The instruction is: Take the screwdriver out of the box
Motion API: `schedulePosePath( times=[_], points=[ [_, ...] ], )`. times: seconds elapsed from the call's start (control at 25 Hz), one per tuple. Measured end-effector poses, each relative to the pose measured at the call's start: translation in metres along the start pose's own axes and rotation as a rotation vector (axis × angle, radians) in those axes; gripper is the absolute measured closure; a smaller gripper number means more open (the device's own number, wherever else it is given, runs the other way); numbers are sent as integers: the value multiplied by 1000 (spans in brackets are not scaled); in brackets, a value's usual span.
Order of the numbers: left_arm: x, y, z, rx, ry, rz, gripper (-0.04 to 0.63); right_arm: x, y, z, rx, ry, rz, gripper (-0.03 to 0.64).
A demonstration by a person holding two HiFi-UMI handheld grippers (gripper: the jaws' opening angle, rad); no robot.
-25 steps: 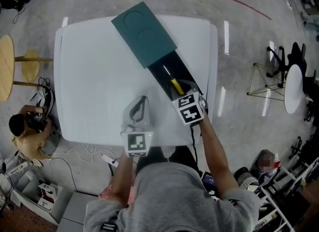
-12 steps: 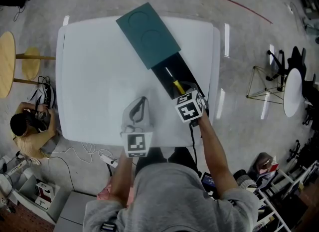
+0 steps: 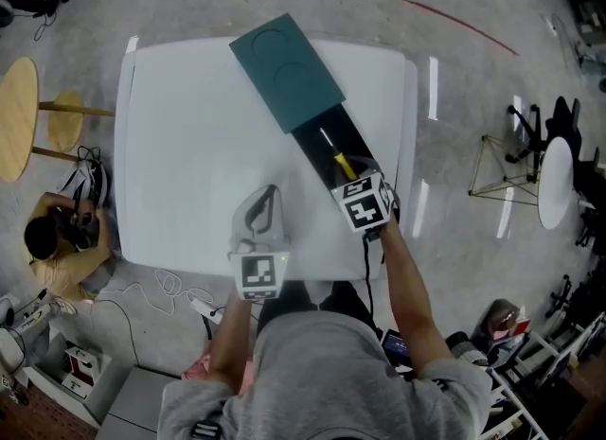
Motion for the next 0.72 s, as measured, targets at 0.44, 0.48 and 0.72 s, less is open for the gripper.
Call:
schedulePosePath(
  times=[0.44, 0.48, 0.72],
  points=[
    [-34, 15, -23, 23, 66, -28, 583, -60, -12, -2, 5, 119, 8, 537],
    [-40, 15, -24, 26, 72, -34, 583, -67, -17, -4, 1, 134, 7, 537],
    [-65, 5, -37, 37, 115, -84, 583, -99, -41, -26, -34, 210, -12, 538]
  ],
)
Point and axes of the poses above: the fingertips, and each gripper's own axes: x forward along the fingers, y to its right, z out of its underside, the point moved 8 cm from there along -x, backward along the fingers, and after that the axes turned 4 degrees about -y, right-handed, at the moved point
